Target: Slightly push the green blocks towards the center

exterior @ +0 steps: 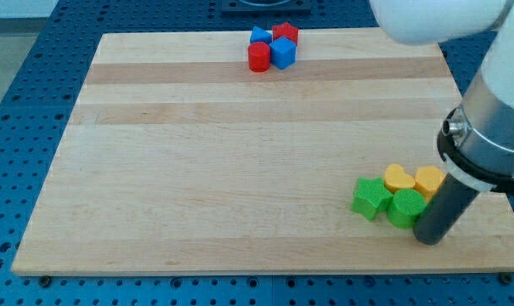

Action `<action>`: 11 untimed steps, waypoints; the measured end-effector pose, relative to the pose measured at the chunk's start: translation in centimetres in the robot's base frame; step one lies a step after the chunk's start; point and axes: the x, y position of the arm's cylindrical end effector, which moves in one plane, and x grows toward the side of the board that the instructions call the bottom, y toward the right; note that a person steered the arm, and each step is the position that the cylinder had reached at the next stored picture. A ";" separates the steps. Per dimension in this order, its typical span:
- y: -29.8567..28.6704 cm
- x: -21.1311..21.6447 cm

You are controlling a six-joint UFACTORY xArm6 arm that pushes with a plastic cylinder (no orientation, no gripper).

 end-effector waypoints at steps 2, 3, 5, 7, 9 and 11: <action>2.1 -0.3; 3.6 -1.5; 1.7 -1.7; -0.6 -2.0; -2.7 -2.3; -4.7 -2.7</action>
